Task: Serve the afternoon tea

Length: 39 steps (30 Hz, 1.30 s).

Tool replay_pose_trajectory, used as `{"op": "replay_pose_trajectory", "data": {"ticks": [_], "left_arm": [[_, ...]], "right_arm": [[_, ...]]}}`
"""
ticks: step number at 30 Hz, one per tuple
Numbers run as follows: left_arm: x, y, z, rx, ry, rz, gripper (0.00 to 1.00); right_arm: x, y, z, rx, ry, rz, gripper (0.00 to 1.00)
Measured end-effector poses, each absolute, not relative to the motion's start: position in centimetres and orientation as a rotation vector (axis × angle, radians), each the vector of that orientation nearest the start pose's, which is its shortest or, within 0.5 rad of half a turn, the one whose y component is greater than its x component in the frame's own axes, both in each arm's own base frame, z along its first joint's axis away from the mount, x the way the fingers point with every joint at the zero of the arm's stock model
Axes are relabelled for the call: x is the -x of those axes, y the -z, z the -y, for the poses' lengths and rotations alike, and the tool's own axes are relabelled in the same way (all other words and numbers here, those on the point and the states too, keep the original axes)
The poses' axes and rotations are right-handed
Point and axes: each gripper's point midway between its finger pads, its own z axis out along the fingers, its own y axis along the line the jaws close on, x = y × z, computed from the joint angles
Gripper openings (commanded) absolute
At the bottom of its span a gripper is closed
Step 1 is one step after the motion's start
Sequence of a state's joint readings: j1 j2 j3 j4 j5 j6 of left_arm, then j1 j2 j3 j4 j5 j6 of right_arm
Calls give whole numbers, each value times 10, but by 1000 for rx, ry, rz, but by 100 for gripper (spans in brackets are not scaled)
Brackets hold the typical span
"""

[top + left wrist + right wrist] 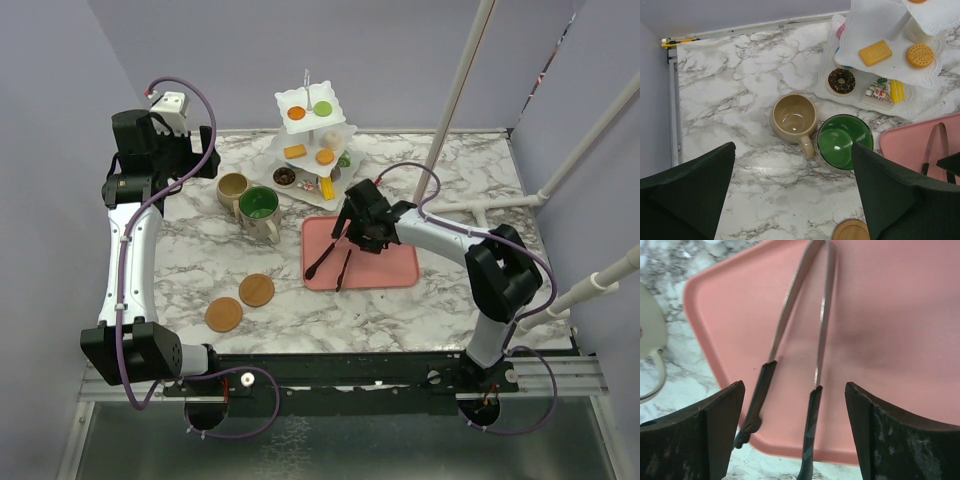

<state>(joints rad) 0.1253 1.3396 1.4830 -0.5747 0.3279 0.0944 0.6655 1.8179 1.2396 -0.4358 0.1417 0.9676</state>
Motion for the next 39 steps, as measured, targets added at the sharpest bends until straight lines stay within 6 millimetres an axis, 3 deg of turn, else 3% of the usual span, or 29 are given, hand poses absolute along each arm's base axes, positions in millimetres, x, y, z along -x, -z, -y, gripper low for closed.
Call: {"op": "replay_pose_trajectory", "data": {"ticks": [3, 6, 11, 15, 18, 26, 31, 39], "left_arm": [[-399, -325, 3, -178, 186, -1977, 99], [-399, -325, 3, -178, 186, -1977, 99], [-399, -325, 3, -179, 186, -1976, 99], [-399, -325, 3, -179, 186, -1977, 99], [-399, -325, 3, -179, 188, -1977, 99], [-399, -324, 3, -178, 191, -1981, 99], [-400, -328, 3, -179, 190, -1977, 99], [-403, -334, 3, -180, 187, -1969, 99]], "right_arm": [[-344, -73, -280, -376, -454, -2542, 72], [-353, -87, -282, -197, -459, -2484, 64], [-358, -97, -291, 367, -443, -2384, 58], [-345, -94, -294, 848, -443, -2244, 60], [-335, -94, -293, 1084, -442, -2109, 62], [-331, -101, -319, 1465, -515, -1770, 57], [-335, -82, -337, 1638, -567, -1667, 54], [-339, -50, -339, 1800, -562, -1649, 47]]}}
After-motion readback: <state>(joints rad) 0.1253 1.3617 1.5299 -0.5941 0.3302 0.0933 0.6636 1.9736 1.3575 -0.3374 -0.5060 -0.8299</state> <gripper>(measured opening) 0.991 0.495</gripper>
